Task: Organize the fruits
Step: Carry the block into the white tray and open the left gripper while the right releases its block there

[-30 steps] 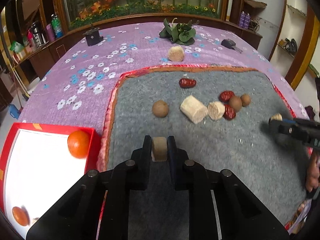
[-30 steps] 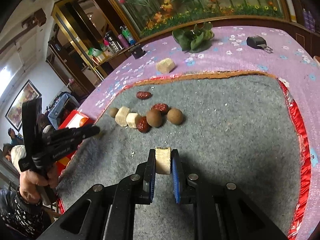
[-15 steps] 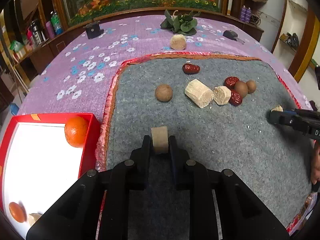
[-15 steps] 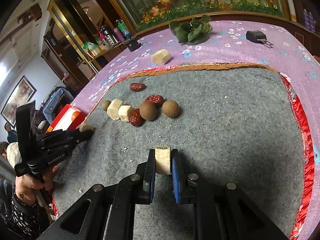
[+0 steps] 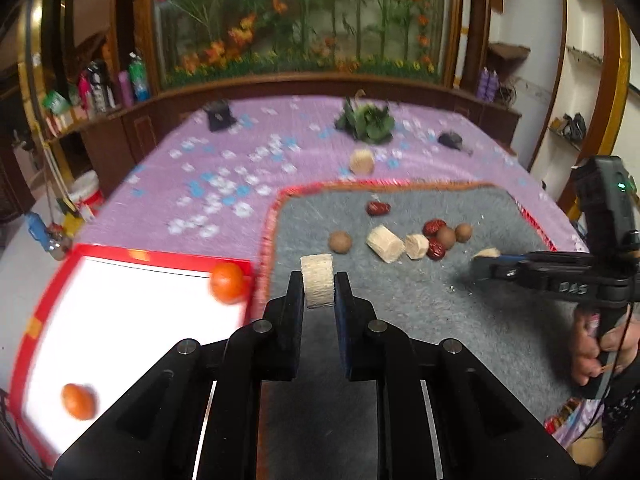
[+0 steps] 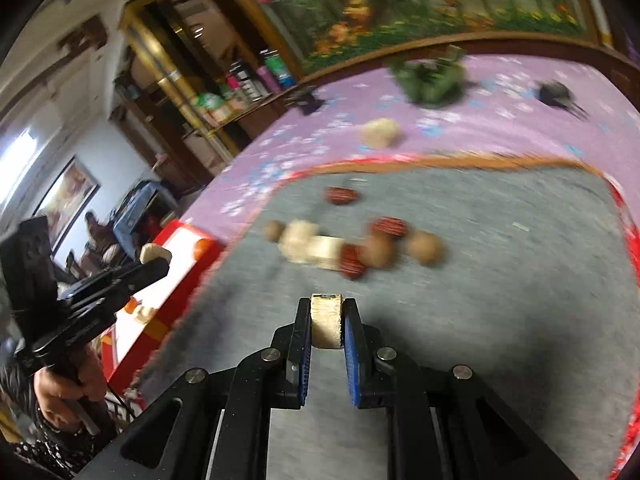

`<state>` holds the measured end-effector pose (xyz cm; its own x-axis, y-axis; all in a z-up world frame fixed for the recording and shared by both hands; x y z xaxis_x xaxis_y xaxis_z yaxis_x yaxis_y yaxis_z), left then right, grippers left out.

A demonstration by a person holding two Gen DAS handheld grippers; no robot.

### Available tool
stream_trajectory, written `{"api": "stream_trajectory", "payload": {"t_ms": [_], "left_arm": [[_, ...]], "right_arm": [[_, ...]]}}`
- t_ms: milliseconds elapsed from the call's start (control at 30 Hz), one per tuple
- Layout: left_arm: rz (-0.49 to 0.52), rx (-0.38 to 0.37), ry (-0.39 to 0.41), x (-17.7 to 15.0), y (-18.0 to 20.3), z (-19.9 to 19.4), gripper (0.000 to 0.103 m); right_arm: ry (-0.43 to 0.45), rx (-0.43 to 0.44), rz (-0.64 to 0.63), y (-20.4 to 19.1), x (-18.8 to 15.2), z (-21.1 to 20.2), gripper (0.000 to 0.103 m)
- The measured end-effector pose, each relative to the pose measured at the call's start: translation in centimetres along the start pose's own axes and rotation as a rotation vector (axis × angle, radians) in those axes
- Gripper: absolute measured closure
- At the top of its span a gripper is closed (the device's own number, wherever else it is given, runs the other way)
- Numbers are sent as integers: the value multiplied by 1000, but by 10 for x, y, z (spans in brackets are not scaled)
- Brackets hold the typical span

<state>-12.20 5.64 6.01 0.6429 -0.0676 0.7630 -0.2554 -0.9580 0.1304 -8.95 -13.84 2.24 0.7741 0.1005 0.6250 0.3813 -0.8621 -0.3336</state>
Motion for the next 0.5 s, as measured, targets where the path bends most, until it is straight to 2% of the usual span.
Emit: {"api": "stream_trajectory", "payload": {"t_ms": [100,267,500], "left_arm": [[-29,44,28,-8,-19,-22,89],[-102,120,29,-31,-60,-44,89],[-167,210,3,-57,-101,-51,89]], "right_arm": [[-5,45,-74,-46,8,11,89],[-10,137,-155,-123,16,33,89],[-33,181,-223,-197,14,67,89]]}}
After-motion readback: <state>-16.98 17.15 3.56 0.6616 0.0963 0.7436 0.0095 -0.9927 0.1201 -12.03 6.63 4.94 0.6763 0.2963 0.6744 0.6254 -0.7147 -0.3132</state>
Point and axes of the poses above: each gripper's, at about its wrist camera, not at the fingertips, and z roughly the way its jaws point, y to its right, x to its top, the point moved 4 cm from there along z, roughly the way its jaws point, and after that the axes turned 11 degrees about -x, right-handed, at the moved point
